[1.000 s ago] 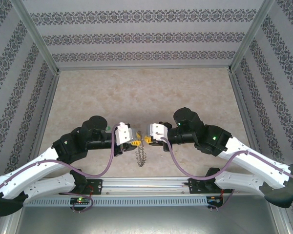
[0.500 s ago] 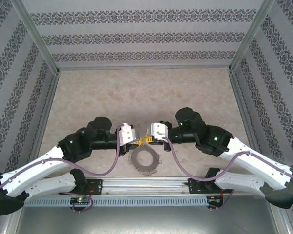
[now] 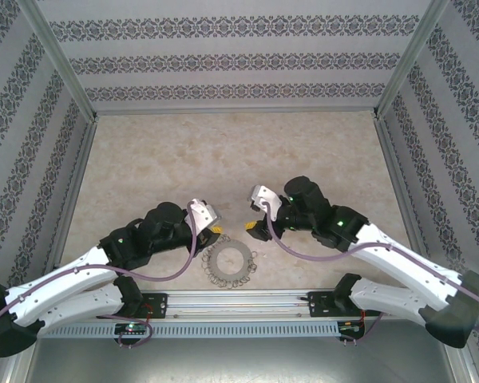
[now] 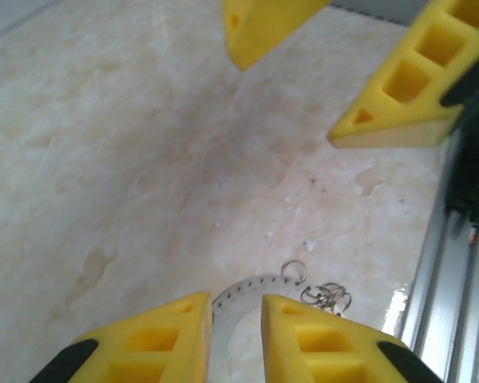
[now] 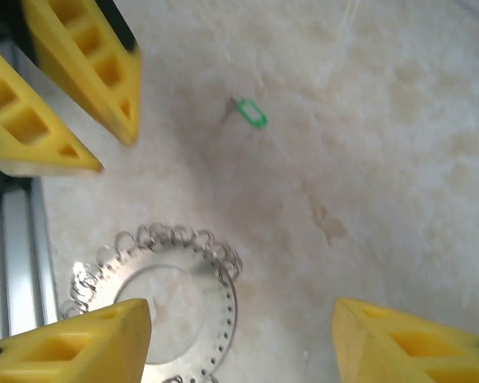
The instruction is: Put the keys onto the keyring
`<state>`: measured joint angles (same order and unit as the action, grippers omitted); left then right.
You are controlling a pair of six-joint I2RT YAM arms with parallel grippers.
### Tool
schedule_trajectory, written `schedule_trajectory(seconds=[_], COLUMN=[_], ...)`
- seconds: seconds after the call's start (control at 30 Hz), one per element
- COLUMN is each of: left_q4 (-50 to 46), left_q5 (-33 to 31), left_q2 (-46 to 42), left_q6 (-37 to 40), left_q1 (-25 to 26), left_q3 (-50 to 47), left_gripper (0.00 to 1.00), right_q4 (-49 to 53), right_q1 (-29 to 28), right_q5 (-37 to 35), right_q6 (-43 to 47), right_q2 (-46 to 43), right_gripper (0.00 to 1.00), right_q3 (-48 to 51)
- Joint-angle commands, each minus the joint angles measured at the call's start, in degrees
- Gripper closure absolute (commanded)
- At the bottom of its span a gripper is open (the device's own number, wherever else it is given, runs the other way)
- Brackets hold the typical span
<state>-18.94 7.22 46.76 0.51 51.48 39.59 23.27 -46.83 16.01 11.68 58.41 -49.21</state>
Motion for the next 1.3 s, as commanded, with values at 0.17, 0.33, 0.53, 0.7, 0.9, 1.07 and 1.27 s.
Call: schedule_trajectory(seconds=[0.17, 0.33, 0.53, 0.7, 0.9, 1.07, 1.27], left_q4=[0.61, 0.57, 0.8, 3.2, 6.45, 7.35, 7.13], left_q5=[-1.05, 3.87, -2.9, -7.5, -9.35, -12.93, -15.81], left_q2=[-1.28, 1.88, -2.18, -7.06, -8.51, -11.68, -14.51], left_q6=[-22.5, -24.77, -27.08, -28.45, -28.38, -27.24, -25.06], left_q1=[-13.95, -18.84, -22.35, -24.87, -25.32, -25.38, -25.47], left_q3=[-6.75, -8.94, -10.65, -13.95, -16.23, -17.73, -18.23], left_gripper=[0.65, 0.66, 0.61, 0.6, 0.6, 0.59, 0.59], right_q4=[3.0, 0.36, -2.35, -1.67, 1.93, 6.05, 10.48], right_q1=[-1.19, -3.8, -7.56, -9.46, -11.61, -13.27, -14.73], right_q5=[-4.82, -0.91, -0.67, 0.4, 0.68, -0.15, -1.78], right_q6=[-7.22, -11.16, -19.89, -24.39, -26.15, -27.05, -28.1], right_q2=[14.39, 19.57, 27.81, 34.65, 41.83, 46.07, 48.86], right_gripper=[0.37, 0.36, 0.37, 0.4, 0.52, 0.59, 0.63], right_q3=[-3.59, -5.02, -8.77, -12.71, -18.76, -23.21, -26.42])
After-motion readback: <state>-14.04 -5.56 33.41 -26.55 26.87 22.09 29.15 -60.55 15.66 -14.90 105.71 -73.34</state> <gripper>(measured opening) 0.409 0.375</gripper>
